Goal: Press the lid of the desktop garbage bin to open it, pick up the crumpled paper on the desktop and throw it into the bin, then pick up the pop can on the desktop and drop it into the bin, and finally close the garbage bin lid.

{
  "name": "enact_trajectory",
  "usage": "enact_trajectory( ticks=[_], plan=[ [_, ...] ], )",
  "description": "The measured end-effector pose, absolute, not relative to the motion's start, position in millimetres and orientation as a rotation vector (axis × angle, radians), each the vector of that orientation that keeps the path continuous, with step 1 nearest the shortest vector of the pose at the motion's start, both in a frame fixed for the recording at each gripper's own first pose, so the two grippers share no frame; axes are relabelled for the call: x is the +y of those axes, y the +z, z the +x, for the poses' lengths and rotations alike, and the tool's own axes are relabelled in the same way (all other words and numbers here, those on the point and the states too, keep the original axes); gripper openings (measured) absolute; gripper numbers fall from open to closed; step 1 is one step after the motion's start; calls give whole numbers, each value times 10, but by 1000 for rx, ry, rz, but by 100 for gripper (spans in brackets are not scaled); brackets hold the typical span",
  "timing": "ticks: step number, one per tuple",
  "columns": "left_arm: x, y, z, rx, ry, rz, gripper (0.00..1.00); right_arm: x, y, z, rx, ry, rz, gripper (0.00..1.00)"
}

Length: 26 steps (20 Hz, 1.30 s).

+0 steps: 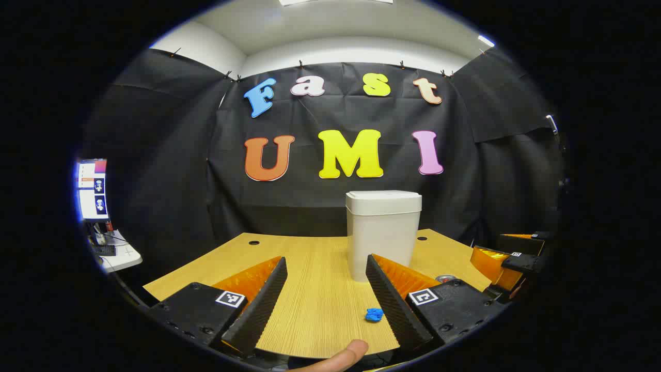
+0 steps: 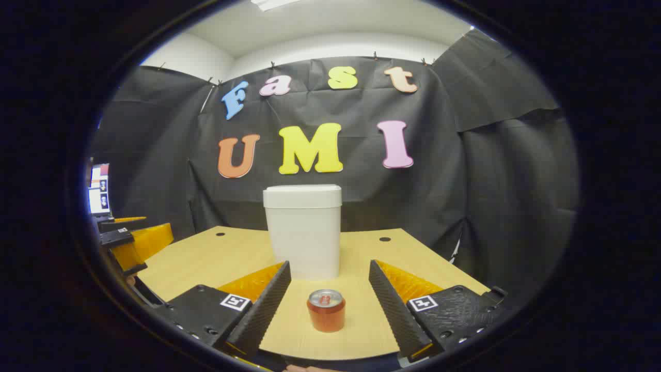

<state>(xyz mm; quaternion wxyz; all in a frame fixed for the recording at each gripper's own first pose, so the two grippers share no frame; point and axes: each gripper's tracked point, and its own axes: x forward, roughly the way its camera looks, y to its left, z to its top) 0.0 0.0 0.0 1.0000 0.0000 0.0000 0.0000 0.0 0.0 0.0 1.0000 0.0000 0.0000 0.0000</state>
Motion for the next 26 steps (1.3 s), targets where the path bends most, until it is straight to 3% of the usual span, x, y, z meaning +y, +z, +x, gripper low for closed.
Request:
enact_trajectory(
  ticks=[26],
  plan=[
    [36, -82, 4, 17, 21, -19, 99, 1, -45, 55, 11, 7, -11, 95]
  ],
)
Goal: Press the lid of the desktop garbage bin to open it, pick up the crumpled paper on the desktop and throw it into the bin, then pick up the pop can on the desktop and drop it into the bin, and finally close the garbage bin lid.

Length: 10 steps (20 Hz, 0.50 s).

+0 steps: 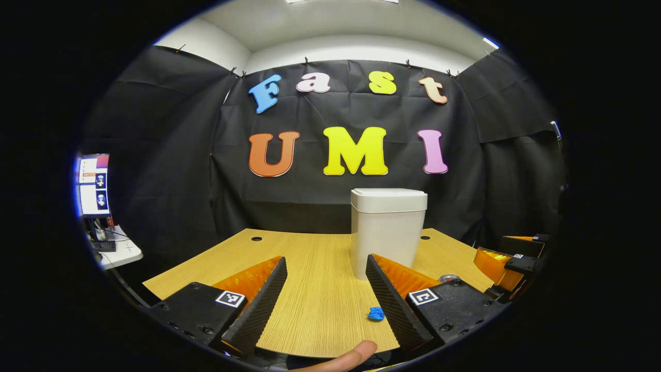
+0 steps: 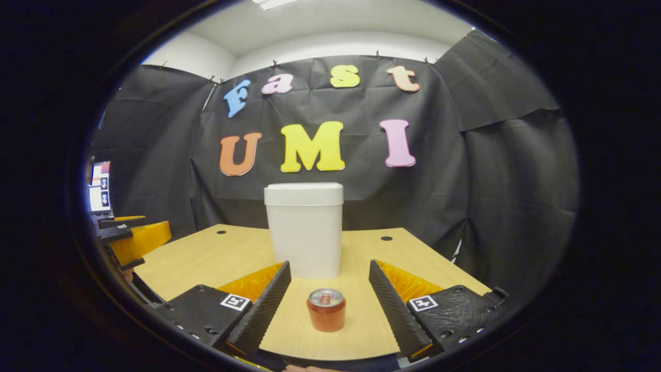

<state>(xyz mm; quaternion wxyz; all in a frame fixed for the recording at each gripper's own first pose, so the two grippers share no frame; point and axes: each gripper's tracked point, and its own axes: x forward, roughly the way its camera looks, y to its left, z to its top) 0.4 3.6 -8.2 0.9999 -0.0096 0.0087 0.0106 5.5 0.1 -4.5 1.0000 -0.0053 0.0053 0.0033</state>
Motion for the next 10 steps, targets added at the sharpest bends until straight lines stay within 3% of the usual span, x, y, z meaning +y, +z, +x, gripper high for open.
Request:
enact_trajectory(
  ticks=[10],
  plan=[
    [104, -143, 32, 35, 52, -37, 99, 60, 30, 116, -5, 10, -38, 95]
  ],
)
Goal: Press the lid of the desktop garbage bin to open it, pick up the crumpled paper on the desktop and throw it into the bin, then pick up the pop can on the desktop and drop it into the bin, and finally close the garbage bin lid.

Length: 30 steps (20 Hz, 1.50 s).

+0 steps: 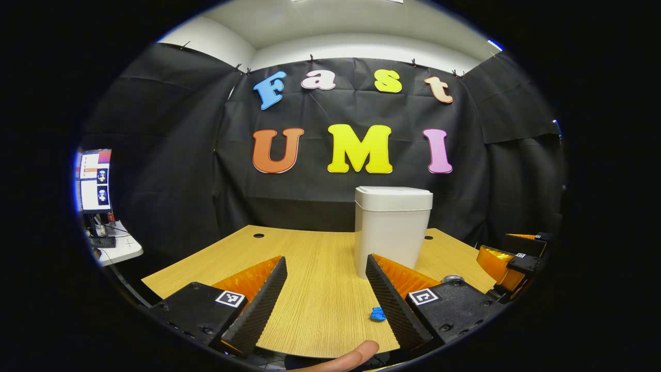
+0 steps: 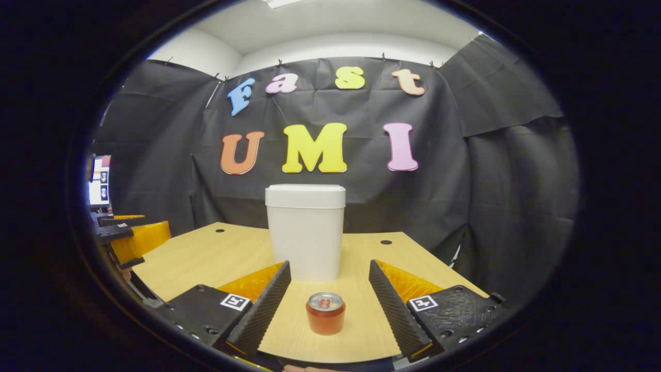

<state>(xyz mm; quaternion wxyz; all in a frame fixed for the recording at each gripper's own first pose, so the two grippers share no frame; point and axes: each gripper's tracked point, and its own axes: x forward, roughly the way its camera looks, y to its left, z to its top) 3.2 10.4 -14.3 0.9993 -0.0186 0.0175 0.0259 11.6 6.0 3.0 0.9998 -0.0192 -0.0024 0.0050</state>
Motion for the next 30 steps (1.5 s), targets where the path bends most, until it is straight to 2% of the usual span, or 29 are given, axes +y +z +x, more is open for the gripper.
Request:
enact_trajectory(
  ticks=[7, 9, 10, 13, 14, 15, 16, 17, 18, 20, 22, 30],
  plan=[
    [176, -222, 158, 56, 67, -45, 99, 143, 371, 334, -55, 8, -50, 94],
    [190, -232, 179, 63, 69, -54, 99, 178, 532, 481, -71, 9, -49, 90],
    [182, -256, 193, 69, 65, -66, 99, 210, 615, 566, -79, 16, -46, 83],
    [132, -262, 180, 75, 51, -61, 99, 316, 878, 869, -98, 43, -46, 74],
    [124, -260, 181, 74, 49, -44, 99, 300, 931, 983, -93, 43, -47, 65],
    [116, -246, 173, 67, 45, -28, 99, 343, 995, 1086, -89, 57, -39, 60],
    [122, -231, 156, 63, 45, -13, 99, 401, 1044, 1176, -79, 72, -33, 51],
    [125, -223, 150, 57, 45, -6, 99, 424, 1062, 1249, -70, 79, -36, 51],
    [117, -211, 149, 54, 43, -2, 99, 391, 1129, 1411, -63, 63, -28, 40],
    [108, -228, 159, 58, 34, 1, 99, 531, 1194, 1600, -40, 97, -22, 12],
    [166, -256, 172, 70, 45, -1, 99, 565, 1284, 1783, -30, 88, -23, 0],
    [350, -212, 207, 56, 88, -20, 99, 872, 1390, 2510, 53, 96, -58, 0]
  ],
)
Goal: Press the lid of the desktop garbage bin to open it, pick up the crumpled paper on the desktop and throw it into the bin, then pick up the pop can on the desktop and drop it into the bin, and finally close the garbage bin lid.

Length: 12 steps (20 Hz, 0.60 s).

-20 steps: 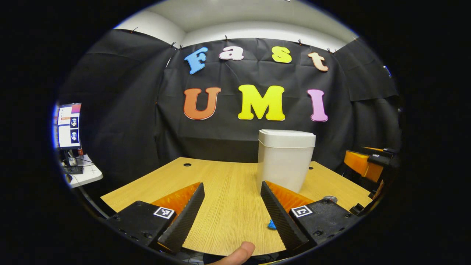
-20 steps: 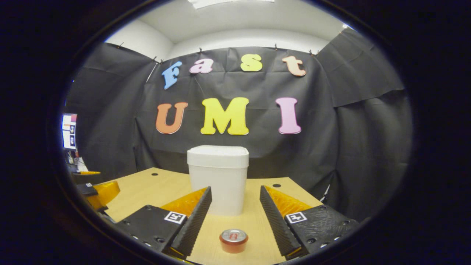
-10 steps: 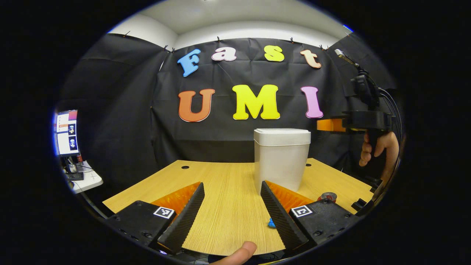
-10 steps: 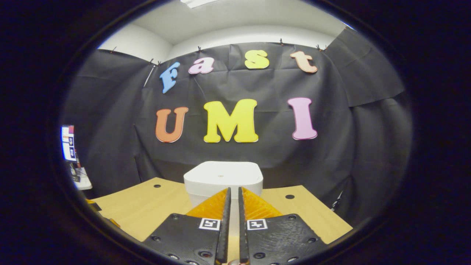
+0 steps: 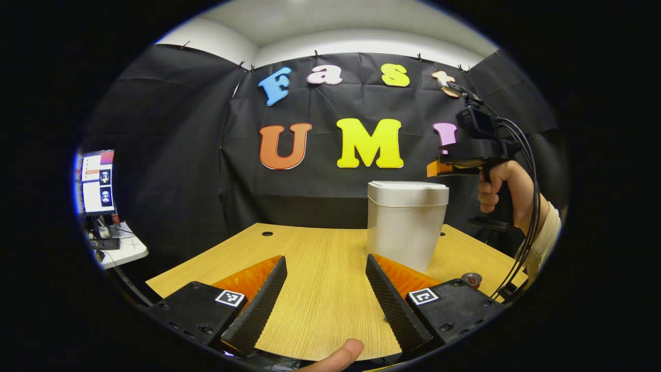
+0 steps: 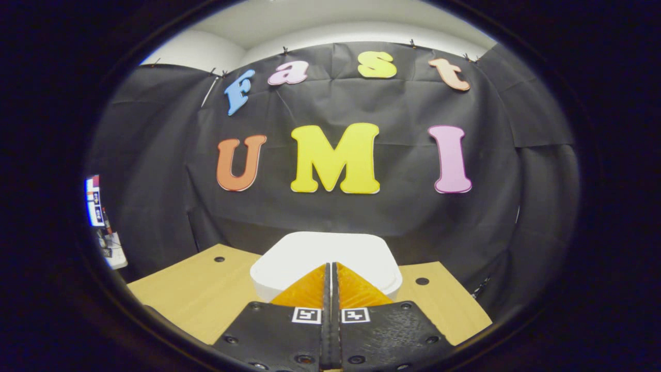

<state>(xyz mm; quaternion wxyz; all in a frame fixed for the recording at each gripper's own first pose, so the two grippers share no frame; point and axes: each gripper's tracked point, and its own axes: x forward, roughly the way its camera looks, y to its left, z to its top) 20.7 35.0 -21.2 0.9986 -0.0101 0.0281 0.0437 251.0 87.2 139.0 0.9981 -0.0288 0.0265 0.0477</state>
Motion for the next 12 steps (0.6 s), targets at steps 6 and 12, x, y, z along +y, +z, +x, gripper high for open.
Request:
enact_trajectory(
  ticks=[6, 12],
  plan=[
    [364, -283, 278, 79, 75, -38, 99, 1011, 1166, 2796, 147, 84, -31, 0],
    [306, -274, 255, 79, 51, -17, 99, 1027, 1082, 2791, 190, 36, -25, 1]
  ],
)
